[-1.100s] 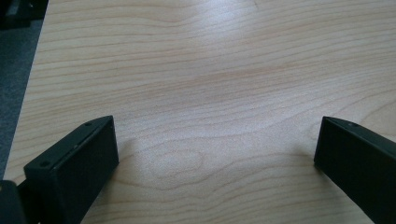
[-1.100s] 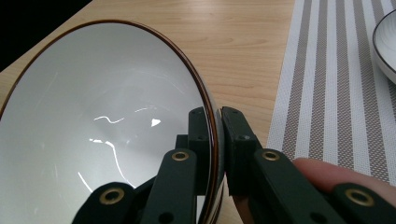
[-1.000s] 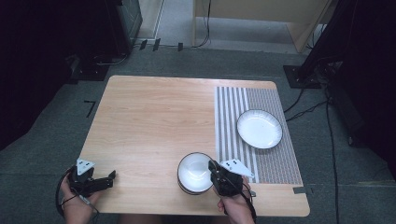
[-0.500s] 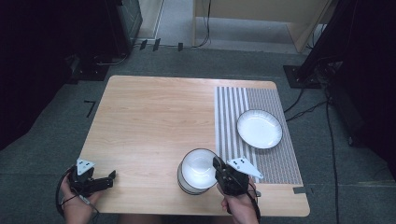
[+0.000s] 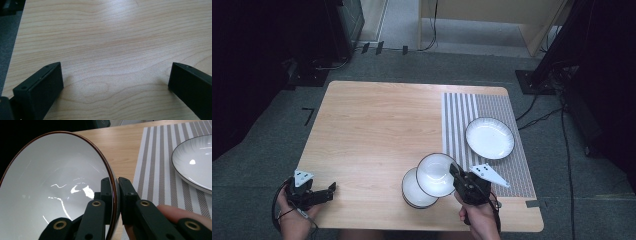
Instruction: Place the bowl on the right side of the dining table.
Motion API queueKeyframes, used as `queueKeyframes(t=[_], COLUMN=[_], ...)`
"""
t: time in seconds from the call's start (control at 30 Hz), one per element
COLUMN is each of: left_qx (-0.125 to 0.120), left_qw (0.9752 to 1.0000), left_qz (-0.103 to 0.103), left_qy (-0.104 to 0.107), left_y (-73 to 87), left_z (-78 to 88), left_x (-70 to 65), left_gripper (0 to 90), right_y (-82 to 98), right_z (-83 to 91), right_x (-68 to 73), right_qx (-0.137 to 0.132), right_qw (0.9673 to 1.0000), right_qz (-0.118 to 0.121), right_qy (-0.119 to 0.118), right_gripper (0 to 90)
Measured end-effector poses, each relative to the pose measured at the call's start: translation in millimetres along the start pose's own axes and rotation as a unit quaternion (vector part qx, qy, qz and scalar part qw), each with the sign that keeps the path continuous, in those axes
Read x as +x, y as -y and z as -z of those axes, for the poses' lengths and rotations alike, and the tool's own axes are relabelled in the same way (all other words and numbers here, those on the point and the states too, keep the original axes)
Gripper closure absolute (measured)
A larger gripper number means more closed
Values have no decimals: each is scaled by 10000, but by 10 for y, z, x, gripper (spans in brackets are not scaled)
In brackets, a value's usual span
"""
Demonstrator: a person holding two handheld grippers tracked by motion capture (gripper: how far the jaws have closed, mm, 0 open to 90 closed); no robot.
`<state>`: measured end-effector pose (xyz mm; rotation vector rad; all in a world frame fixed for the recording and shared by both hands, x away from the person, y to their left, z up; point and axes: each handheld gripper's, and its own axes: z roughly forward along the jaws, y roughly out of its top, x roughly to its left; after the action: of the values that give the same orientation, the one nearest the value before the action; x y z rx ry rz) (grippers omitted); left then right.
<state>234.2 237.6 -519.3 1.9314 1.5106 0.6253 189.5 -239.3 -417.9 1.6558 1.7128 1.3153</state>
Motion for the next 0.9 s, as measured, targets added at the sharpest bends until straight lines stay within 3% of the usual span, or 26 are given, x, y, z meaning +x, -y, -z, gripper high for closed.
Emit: queueKeyframes(t=[0.4,0.6,0.9], left_qx=[-3,1,0], left_qw=[10000,10000,10000], left_qz=[15,32,37], left_qy=[-8,-37,-24], left_y=[0,-1,-1], left_z=[-2,-2,1], left_x=[1,5,9], left_gripper=[0,0,0], right_y=[-148,-239,-330], right_z=[-10,-52,-122], right_x=[-302,-521,-662], right_qx=[-185,-261,-306], right_qw=[9991,9976,9963], right_qz=[-188,-347,-403], right_qy=[326,532,693], right_gripper=[843,844,844])
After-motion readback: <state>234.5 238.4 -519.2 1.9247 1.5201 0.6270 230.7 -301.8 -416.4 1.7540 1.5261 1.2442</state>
